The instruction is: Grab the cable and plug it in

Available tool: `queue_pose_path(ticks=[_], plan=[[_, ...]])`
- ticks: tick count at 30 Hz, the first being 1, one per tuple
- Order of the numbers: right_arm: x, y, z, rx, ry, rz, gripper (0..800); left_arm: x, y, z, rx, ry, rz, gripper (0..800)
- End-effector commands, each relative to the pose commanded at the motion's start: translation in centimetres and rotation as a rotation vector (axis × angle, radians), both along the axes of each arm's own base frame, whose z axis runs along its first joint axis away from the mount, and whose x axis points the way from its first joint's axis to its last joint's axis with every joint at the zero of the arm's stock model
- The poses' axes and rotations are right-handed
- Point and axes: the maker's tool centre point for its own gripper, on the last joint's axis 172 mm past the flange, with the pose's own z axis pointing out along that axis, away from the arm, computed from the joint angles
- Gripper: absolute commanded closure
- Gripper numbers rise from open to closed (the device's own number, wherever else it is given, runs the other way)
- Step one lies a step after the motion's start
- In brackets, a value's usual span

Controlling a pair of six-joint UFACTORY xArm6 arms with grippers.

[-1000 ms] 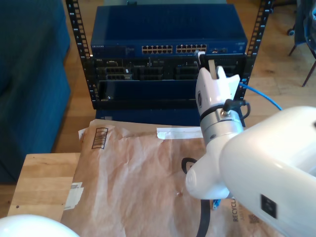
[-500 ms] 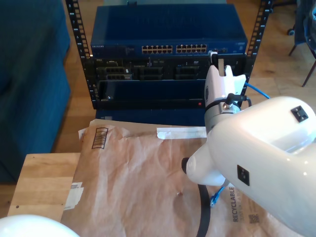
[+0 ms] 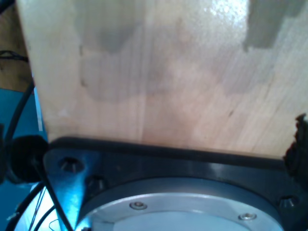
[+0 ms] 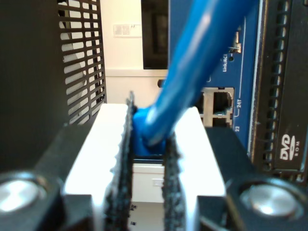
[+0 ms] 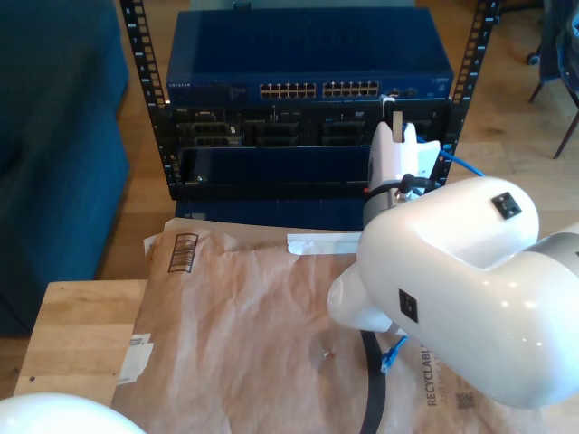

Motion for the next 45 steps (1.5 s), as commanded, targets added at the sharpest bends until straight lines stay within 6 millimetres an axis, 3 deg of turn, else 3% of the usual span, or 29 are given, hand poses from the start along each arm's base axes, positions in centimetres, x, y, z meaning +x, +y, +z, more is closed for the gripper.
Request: queue_pose_path(ticks=[18, 26, 33, 45], plan=[[1.3, -0.6, -1.2, -0.009, -0.003, -0.017, 800, 0.0, 0.0, 0.0, 0.000, 0.000, 0.000, 0], [1.8, -0.7, -0.2, -0.003, -0.023, -0.018, 800, 0.0, 0.0, 0.0, 0.000, 0.000, 0.000, 0], [2.2, -2.3, -0.1, -0.003, -0.026, -0.041, 800, 0.0, 0.0, 0.0, 0.000, 0.000, 0.000, 0], [2.9, -0.5, -0.1, -0.027, -0.036, 0.025, 800, 0.0, 0.0, 0.0, 0.000, 0.000, 0.000, 0]])
